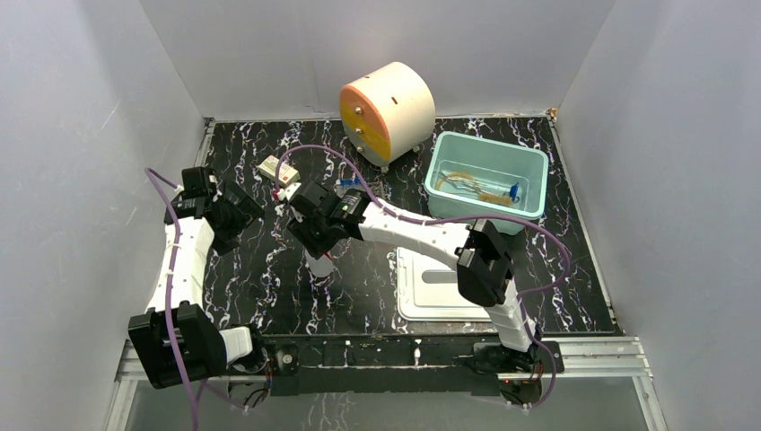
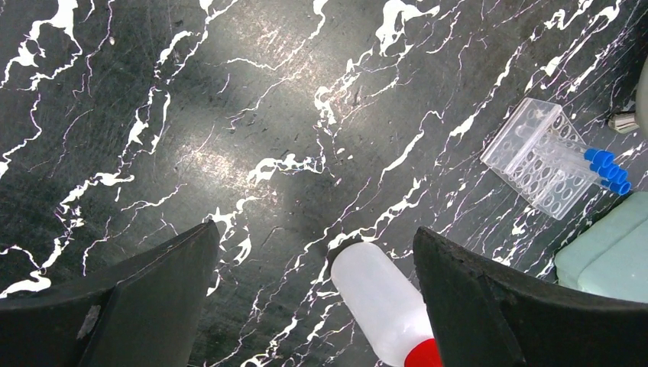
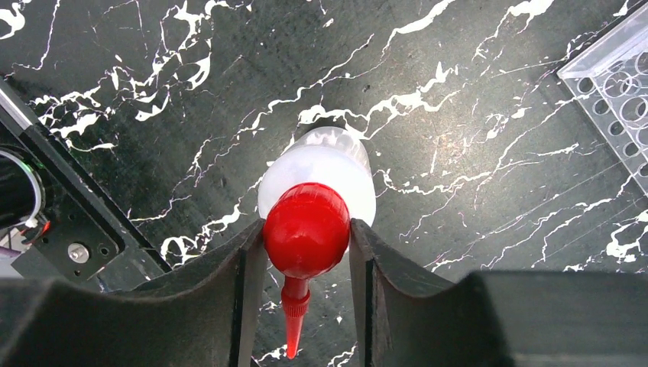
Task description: Organize the chemistry lab equipment
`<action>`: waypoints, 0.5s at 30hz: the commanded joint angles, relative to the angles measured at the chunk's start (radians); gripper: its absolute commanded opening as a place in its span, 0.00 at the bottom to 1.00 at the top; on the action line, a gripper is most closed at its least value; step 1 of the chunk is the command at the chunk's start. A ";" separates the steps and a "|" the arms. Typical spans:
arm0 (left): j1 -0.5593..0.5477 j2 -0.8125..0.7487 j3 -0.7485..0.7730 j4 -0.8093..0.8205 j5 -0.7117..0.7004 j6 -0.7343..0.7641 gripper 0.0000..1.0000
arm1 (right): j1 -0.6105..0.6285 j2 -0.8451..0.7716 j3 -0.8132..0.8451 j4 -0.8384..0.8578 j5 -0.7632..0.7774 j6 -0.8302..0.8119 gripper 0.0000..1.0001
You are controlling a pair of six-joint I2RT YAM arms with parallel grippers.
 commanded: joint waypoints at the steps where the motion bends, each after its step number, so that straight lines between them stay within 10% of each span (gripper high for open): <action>1: 0.007 -0.010 0.000 -0.011 0.035 0.005 0.98 | 0.004 -0.003 0.049 0.003 0.014 0.001 0.49; 15: 0.008 -0.030 -0.037 0.039 0.187 0.006 0.98 | 0.004 -0.060 0.102 -0.042 0.097 -0.028 0.34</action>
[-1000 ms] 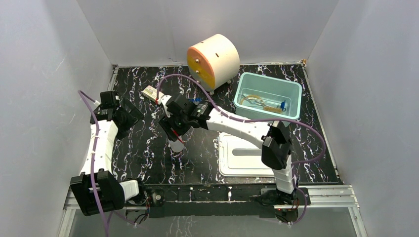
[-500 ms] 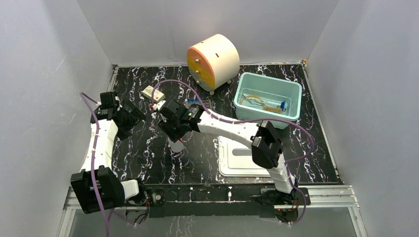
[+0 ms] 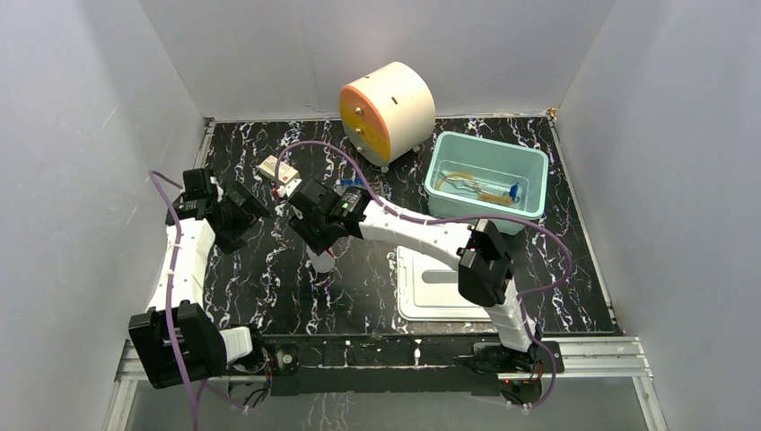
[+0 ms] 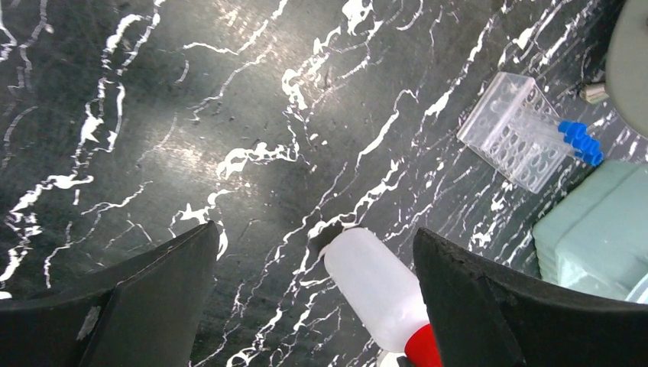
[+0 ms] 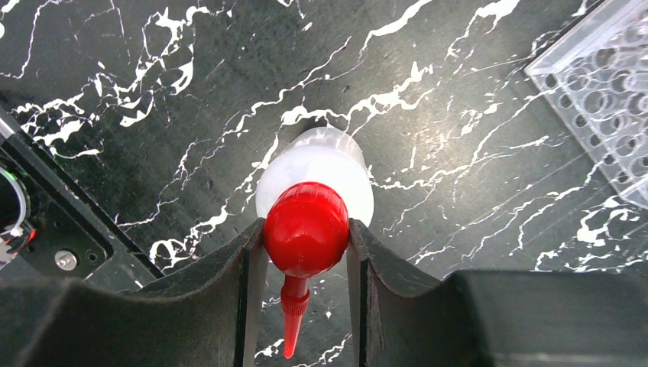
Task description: Organize the chemistry lab equipment
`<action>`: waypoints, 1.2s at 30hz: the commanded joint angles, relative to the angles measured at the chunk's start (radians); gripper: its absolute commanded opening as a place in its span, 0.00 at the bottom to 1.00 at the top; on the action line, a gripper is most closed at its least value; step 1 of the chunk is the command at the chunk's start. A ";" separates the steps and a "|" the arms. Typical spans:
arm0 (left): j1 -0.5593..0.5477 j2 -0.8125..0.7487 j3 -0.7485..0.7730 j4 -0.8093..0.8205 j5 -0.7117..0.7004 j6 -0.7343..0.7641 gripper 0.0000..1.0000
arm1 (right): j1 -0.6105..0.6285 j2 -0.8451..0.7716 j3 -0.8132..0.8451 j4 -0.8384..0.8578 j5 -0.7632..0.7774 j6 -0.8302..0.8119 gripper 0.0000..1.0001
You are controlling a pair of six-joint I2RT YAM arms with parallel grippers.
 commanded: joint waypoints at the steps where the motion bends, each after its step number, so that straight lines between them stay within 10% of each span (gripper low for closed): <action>1: 0.008 -0.028 -0.025 0.018 0.121 0.006 0.98 | 0.003 -0.069 0.091 -0.021 0.067 -0.035 0.33; 14: -0.007 -0.055 -0.061 0.140 0.480 0.032 0.95 | -0.177 -0.229 0.202 -0.173 0.116 -0.184 0.34; 36: -0.060 -0.047 -0.063 0.178 0.557 0.044 0.98 | -0.881 -0.562 -0.286 -0.024 -0.160 -0.162 0.37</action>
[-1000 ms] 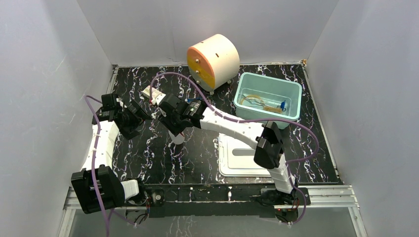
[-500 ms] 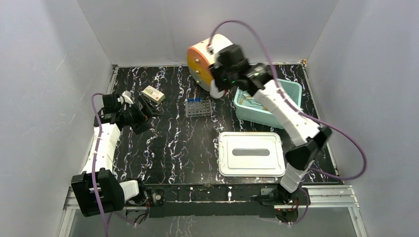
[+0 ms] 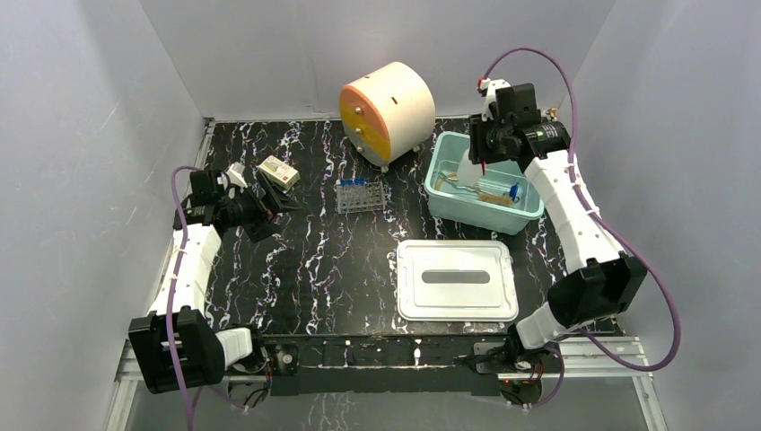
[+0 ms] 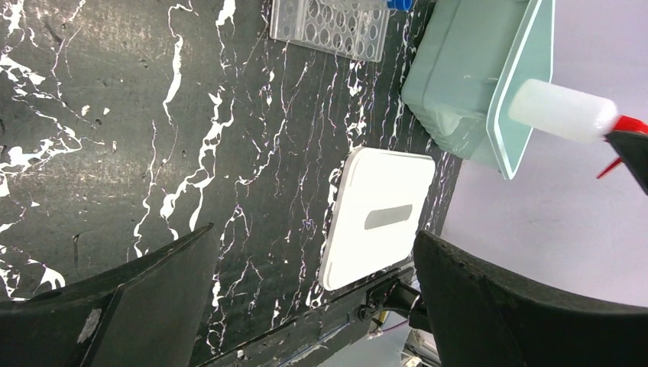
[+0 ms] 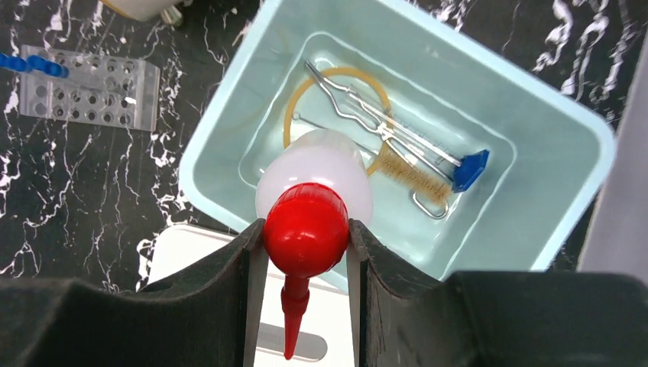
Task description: Organize the chemistry lab equipment
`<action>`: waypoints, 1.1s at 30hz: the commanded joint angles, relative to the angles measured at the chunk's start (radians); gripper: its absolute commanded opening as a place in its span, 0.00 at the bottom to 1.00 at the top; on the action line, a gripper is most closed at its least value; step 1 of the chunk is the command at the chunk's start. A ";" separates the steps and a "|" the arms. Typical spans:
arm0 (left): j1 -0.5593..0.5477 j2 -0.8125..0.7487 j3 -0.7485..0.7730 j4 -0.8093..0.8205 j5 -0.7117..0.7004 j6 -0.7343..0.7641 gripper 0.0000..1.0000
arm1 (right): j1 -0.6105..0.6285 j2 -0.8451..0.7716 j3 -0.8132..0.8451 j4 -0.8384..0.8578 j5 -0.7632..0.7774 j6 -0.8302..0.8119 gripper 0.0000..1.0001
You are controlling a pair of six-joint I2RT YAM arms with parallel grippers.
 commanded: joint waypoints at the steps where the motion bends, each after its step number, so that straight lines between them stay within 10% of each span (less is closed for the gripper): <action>1: -0.007 -0.019 0.002 -0.004 0.050 0.009 0.98 | -0.047 0.013 -0.058 0.075 -0.144 0.032 0.37; 33: -0.011 -0.018 -0.001 -0.006 0.054 0.010 0.98 | -0.032 0.282 -0.155 0.173 -0.322 -0.175 0.44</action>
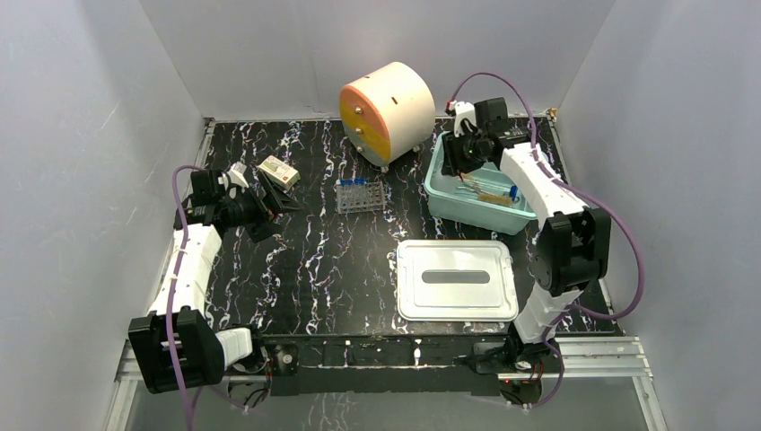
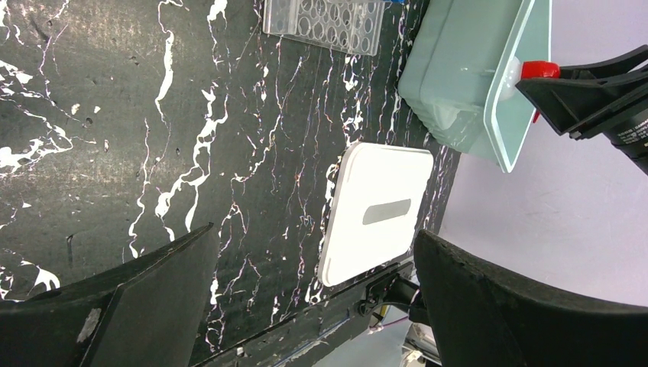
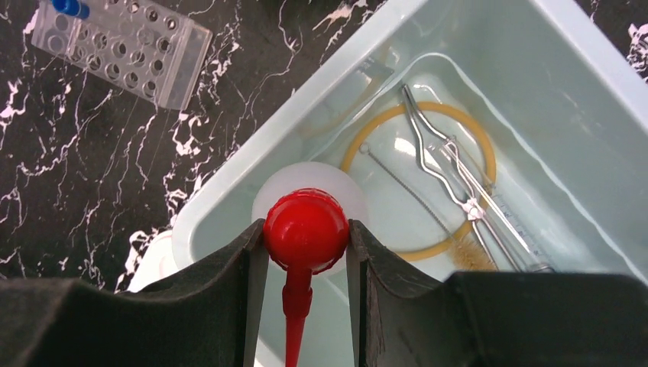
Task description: Organize the chemistry lab equipment
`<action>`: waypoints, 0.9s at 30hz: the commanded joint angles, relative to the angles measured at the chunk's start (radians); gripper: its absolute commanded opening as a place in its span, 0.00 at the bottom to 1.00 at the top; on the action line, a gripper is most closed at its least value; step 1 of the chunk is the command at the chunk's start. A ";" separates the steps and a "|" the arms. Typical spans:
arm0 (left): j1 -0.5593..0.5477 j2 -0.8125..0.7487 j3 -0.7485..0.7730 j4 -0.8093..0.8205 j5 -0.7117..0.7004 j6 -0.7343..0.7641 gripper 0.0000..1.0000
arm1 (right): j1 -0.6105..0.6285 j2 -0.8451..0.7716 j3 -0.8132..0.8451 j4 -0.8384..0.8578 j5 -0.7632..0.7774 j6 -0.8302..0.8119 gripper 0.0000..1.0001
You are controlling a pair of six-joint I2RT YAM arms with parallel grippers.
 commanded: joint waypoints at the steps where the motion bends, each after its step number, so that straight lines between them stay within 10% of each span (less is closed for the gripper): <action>1: -0.005 -0.019 -0.002 -0.005 0.037 0.005 0.98 | 0.027 0.067 0.002 -0.040 0.049 -0.025 0.44; 27: -0.006 -0.026 -0.015 -0.008 0.025 0.019 0.98 | 0.079 0.039 -0.076 0.043 0.221 -0.047 0.51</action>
